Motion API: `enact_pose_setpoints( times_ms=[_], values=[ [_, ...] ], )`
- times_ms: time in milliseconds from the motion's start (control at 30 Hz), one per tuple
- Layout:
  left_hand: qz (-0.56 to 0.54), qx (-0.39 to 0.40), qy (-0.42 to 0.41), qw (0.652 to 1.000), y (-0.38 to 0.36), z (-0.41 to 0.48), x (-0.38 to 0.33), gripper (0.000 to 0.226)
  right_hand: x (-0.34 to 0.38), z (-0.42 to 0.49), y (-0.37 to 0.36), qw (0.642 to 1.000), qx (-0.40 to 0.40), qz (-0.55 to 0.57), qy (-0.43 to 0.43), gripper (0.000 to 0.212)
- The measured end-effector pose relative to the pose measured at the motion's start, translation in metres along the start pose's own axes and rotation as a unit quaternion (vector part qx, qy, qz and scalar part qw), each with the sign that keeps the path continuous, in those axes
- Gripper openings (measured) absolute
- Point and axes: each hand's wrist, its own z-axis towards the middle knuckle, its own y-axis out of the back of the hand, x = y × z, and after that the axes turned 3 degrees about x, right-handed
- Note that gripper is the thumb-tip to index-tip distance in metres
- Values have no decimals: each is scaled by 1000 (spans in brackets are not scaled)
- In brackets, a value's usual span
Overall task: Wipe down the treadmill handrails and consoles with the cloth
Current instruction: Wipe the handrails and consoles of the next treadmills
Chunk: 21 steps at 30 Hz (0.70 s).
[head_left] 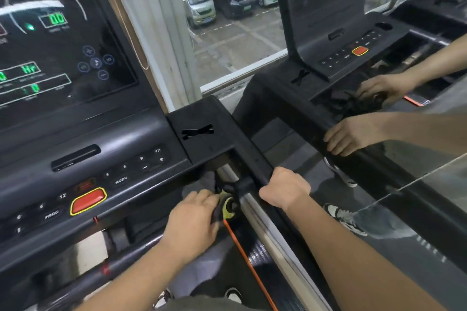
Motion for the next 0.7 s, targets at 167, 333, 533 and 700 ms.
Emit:
enact_pose_setpoints(
  times_ms=[167,333,533,700],
  values=[
    [-347,-132,264,890,28,-2,21,22,-4,2,-5,1000,-12,-14,5,28],
    [-313,-145,248,905,25,47,2,36,-4,3,-10,999,-22,-29,0,40],
    [5,48,97,994,-47,32,-35,70,-7,7,-19,998,-41,-47,9,47],
    [38,35,29,998,-36,-12,-23,71,-5,4,-30,997,-68,-48,5,52]
  ],
)
